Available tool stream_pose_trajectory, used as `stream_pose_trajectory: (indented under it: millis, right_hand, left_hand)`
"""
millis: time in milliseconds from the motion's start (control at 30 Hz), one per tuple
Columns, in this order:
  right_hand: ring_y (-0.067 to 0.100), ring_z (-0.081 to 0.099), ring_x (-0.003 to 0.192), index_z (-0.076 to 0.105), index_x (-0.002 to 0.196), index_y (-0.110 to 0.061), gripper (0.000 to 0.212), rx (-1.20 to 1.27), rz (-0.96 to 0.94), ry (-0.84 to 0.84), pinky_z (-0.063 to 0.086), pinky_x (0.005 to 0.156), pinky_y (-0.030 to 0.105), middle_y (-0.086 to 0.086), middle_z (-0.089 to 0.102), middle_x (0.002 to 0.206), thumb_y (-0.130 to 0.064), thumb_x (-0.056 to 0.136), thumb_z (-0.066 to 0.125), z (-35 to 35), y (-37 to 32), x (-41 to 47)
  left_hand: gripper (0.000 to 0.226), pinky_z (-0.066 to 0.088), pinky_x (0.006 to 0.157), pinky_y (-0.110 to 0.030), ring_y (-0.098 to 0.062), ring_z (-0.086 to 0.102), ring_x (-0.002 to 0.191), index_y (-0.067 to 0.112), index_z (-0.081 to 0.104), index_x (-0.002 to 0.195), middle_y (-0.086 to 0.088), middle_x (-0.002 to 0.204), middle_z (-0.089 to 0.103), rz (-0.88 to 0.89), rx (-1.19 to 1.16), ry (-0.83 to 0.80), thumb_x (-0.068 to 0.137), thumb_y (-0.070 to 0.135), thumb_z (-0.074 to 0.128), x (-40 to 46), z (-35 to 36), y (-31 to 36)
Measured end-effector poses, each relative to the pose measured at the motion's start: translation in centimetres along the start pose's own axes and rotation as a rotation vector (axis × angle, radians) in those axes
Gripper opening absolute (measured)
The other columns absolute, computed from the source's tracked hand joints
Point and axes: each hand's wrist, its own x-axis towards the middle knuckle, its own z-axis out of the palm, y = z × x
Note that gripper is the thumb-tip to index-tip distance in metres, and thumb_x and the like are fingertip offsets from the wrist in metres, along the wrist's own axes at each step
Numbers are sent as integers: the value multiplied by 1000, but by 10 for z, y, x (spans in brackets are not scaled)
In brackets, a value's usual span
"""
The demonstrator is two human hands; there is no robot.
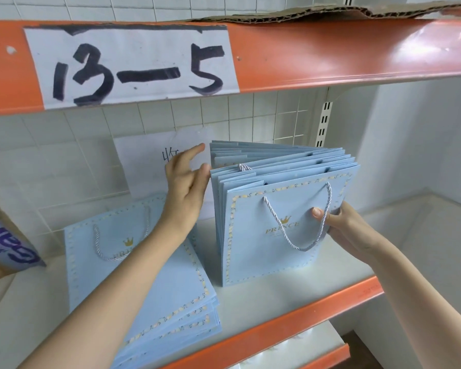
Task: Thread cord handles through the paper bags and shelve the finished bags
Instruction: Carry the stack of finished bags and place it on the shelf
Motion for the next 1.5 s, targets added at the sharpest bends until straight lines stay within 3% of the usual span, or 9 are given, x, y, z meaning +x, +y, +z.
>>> stream_pose_trajectory:
  millis: [200, 467, 567, 667, 867, 1033, 1100, 1200, 1500]
  right_hand:
    - [27, 62, 111, 52, 128, -6, 53, 0, 2, 18, 53, 80, 27, 10, 65, 120, -25, 80, 63, 1, 2, 2]
    - [26, 61, 113, 53, 128, -8, 82, -26, 21, 4, 52, 84, 27, 10, 64, 123, -47, 62, 83, 7, -1, 1]
    - [27, 60, 115, 52, 129, -7, 82, -24, 19, -4, 52, 85, 28, 10, 63, 124, -45, 63, 83, 7, 2, 1]
    - [28, 59, 116, 50, 131, -6, 81, -10, 17, -6, 51, 89, 31, 11, 61, 126, -43, 66, 81, 12, 4, 1]
    - [25, 63, 109, 51, 129, -18, 76, -18, -5, 275, 46, 98, 49, 5, 66, 119, -46, 64, 81, 26, 20, 10]
    - [26, 64, 105, 53, 121, -24, 84, -29, -44, 417, 48, 93, 57, 7, 66, 116, -61, 52, 82, 38, 26, 16]
    - [27, 64, 107, 50, 125, -23, 83, -38, -48, 381, 48, 93, 56, 6, 66, 118, -56, 56, 82, 39, 25, 15]
    - [25, 64, 107, 49, 128, -21, 85, -34, -83, 352, 48, 93, 48, 3, 66, 118, -51, 57, 84, 36, 19, 14]
    - [21, 60, 115, 46, 132, -21, 76, -100, -3, 309, 46, 97, 48, -1, 63, 125, -47, 69, 77, 22, 41, -3]
  left_hand:
    - [36, 42, 99, -24, -4, 57, 112, 38, 60, 107, 18, 111, 66, -78, -286, -403, 95, 50, 29, -1, -11, 16]
    - [90, 26, 105, -10, 4, 30, 132, 29, 17, 142, 18, 143, 29, -117, -272, -119, 74, 85, 32, -46, 16, -39]
    - [80, 16, 113, -18, 4, 17, 140, 39, 4, 147, 23, 152, 14, -390, -387, -76, 81, 77, 28, -38, 22, -48]
    - [69, 14, 118, -38, -12, 25, 142, 40, 19, 148, 11, 151, 33, -681, -469, -97, 88, 73, 13, -21, 30, -52]
    - [65, 47, 84, -23, -6, 65, 84, 32, 64, 91, 12, 77, 71, -670, -502, -225, 92, 65, 8, -25, 31, -34]
    - [94, 42, 81, -3, 17, 54, 104, 27, 41, 128, 21, 114, 59, -485, -506, -334, 59, 91, 42, -50, 26, -41]
    - [86, 38, 74, 2, 19, 51, 103, 23, 29, 134, 23, 116, 50, -419, -392, -348, 69, 63, 69, -57, 25, -40]
    - [51, 38, 71, 4, 26, 53, 87, 17, 27, 128, 19, 111, 49, -403, -294, -303, 90, 0, 57, -59, 29, -37]
    - [35, 45, 76, -15, -4, 60, 91, 17, 33, 112, 7, 108, 54, -426, -106, -370, 91, 3, 58, -62, 51, -53]
